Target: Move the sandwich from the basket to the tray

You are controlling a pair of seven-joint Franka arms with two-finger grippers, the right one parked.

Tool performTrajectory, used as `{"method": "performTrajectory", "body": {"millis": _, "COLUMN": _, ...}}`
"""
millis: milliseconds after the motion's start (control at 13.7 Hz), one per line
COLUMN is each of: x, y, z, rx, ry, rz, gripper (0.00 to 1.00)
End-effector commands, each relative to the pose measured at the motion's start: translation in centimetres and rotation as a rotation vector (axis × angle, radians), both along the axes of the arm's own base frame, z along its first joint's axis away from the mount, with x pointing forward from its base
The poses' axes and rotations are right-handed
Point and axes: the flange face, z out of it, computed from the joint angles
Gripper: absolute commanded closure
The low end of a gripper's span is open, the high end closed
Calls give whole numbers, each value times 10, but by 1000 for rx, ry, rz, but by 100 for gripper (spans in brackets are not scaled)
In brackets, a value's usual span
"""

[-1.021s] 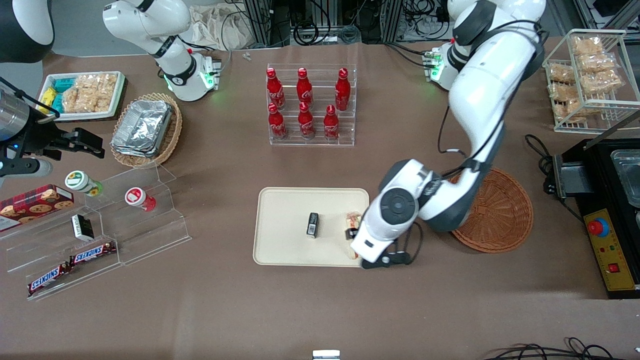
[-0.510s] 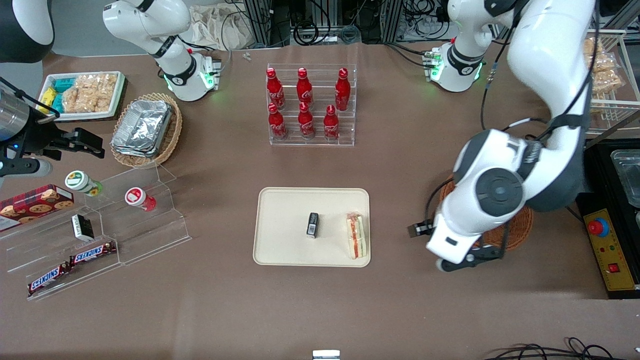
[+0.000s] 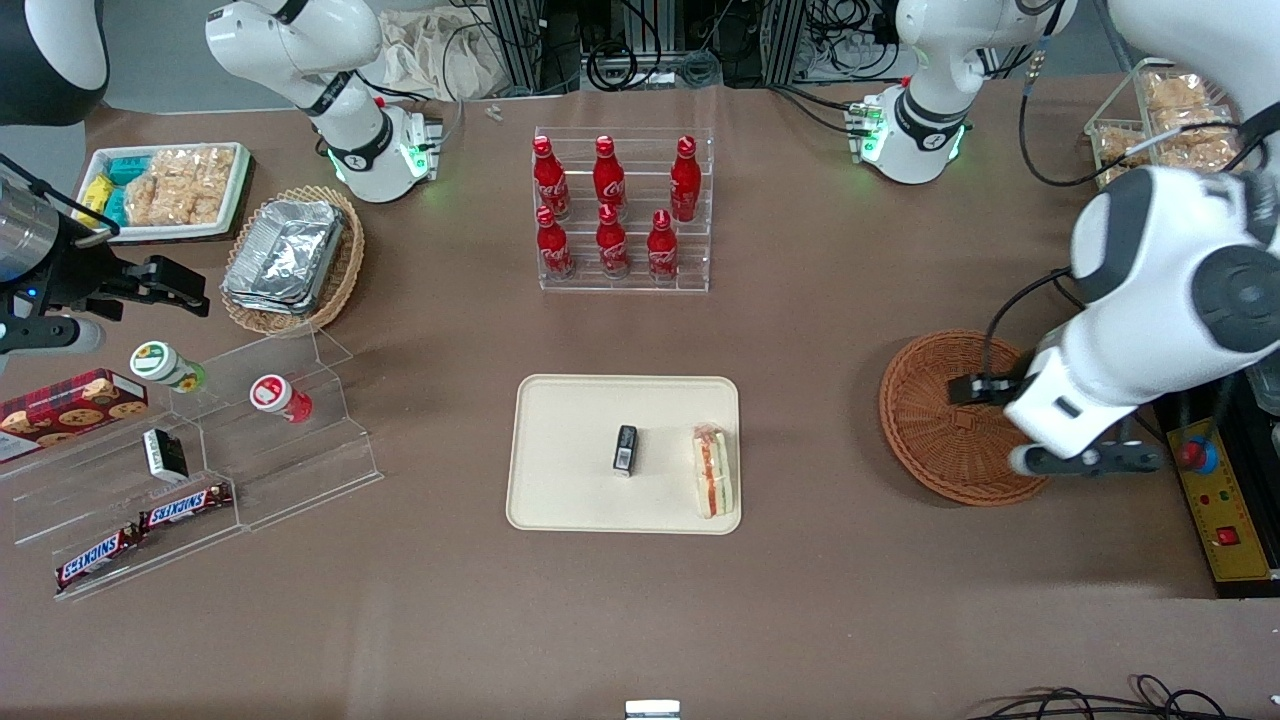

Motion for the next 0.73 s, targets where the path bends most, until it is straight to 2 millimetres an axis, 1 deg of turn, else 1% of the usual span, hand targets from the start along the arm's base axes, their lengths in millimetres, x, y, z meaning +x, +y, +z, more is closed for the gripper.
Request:
{"method": "performTrajectory", "body": {"millis": 0, "x": -32, "y": 14, "z": 1, "rx": 3, "ry": 10, "rz": -120, "gripper": 1}}
{"method": "performTrajectory", "body": {"millis": 73, "x": -32, "y": 21, "z": 5, "rx": -6, "ry": 10, "rz": -144, "gripper": 1}}
{"method": "performTrajectory", "body": {"millis": 219, "x": -25, "y": 24, "z": 12, "rx": -11, "ry": -1, "rz": -170, "gripper": 1}}
{"method": "performTrajectory", "body": {"millis": 438, "x": -14, "y": 21, "z": 18, "rx": -17, "ry": -23, "rz": -160, "gripper": 1}}
{"method": "performTrajectory", "body": {"millis": 510, "x": -11, "y": 19, "z": 17, "rx": -21, "ry": -32, "rz": -159, "gripper": 1}}
{"method": "performTrajectory", "body": {"millis": 583, "x": -8, "y": 11, "z": 15, "rx": -40, "ry": -32, "rz": -155, "gripper": 1}}
{"method": "performTrajectory", "body": {"millis": 656, "x": -3, "y": 5, "z": 19, "rx": -64, "ry": -49, "rz": -145, "gripper": 1}}
